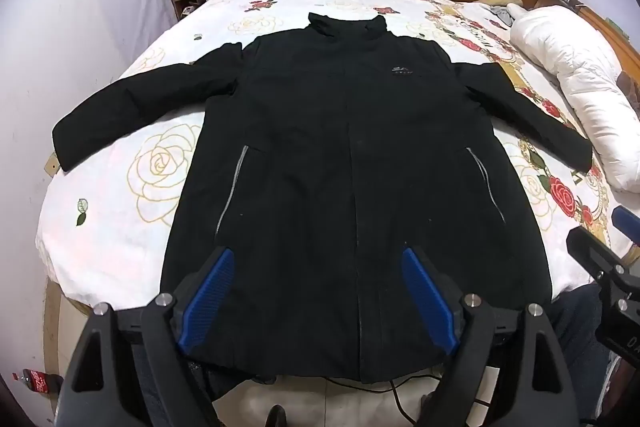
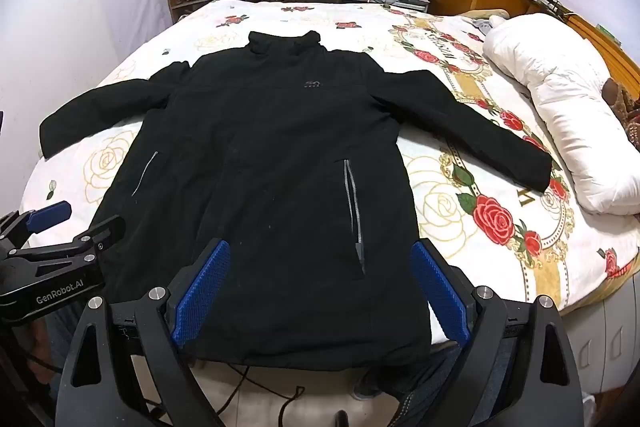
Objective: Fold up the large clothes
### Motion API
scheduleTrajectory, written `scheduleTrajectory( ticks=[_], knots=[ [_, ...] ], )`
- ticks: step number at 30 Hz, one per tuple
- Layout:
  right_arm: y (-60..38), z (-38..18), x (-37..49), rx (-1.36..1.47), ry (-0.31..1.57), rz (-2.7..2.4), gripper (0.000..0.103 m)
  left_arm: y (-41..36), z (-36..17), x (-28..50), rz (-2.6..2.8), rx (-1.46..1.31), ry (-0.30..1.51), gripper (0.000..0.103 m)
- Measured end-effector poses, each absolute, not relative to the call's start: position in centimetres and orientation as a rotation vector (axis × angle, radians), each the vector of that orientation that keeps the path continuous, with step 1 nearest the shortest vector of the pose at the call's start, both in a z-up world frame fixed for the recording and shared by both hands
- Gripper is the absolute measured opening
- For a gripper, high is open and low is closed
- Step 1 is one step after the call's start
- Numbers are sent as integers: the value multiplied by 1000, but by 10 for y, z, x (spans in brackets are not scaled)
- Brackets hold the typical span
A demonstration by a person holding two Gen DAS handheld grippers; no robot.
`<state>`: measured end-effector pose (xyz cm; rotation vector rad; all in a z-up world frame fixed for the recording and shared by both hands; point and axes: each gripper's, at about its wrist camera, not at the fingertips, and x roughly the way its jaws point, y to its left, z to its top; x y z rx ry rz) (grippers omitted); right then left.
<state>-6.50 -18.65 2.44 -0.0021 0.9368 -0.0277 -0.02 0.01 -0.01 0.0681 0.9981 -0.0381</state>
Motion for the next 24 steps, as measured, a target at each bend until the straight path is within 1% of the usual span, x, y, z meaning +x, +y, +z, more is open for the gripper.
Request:
scheduleTrajectory(
  ticks=[10,12,24],
  knots=[
    [-192,27,-65,4,936,-25,92,-6,1,-11,-22,98,970,87],
    [-191,27,-63,3,937,-24,92,3,0,0,-23,71,999,87],
    [-188,25,-64,-1,933,-31,92,3,0,0,-13,79,993,87]
  ],
)
